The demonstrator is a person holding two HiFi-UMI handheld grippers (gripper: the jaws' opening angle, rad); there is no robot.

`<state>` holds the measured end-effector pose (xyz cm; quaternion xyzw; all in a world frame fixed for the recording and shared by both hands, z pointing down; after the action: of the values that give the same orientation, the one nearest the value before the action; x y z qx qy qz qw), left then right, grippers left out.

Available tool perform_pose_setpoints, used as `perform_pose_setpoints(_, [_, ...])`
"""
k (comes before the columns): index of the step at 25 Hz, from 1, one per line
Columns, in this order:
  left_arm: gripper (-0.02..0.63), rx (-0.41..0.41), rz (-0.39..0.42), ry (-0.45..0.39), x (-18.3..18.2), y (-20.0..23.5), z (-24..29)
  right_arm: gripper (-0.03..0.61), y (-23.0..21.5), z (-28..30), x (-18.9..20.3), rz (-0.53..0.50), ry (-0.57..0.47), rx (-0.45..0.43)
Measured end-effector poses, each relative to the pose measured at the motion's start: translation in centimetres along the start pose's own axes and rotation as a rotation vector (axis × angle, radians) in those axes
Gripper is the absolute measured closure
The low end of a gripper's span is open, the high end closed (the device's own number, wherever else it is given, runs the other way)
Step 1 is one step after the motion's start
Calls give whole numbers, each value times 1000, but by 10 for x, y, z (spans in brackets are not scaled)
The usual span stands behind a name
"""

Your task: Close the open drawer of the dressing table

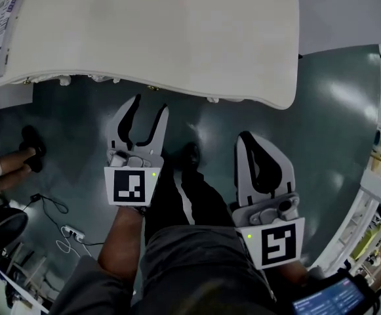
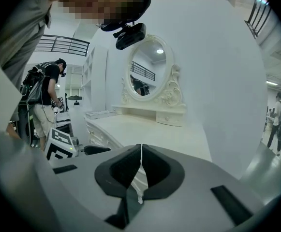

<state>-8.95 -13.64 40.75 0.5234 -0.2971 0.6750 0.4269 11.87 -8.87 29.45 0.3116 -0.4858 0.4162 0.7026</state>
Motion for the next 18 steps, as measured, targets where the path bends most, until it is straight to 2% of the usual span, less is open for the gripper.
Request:
perform_pose_setpoints(4, [397,-22,-54,-50,-42,-10,-33,563,8,-3,-18,-6,-46,-7])
perform_pose_setpoints(7, [412,-39,-54,-135,-91,-11,-57,563,14,-5,-40,-22,-110,-9])
perform_pose_setpoints(10, [444,-69,-12,-220,-142,-16,-83,563,24,-12,-65,-51,-182,-26])
perform_pose_setpoints(12, [498,-117,37,-259,-170,-22,-100,563,28,-20,-82,-45,-231,-24])
perform_pose_setpoints(14, [579,-171,81,-254,-189,-30,-115,563,30,-28,-98,-44,-279,-23])
perform_pose_setpoints(18, [598,-202,134,-259,-217,-44,-140,563,36,-42,-126,-66,-338,-26])
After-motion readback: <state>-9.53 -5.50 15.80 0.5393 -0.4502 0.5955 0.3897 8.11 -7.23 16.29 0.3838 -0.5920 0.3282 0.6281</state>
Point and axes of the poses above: the fingertips, and each gripper's own axes: z forward along the fingers, y to its left, x out of its underside, the point moved 9 cm from there along -z, backward along the fingers, and after that the axes turned 2 degrees about -y, right-handed, at the moved point
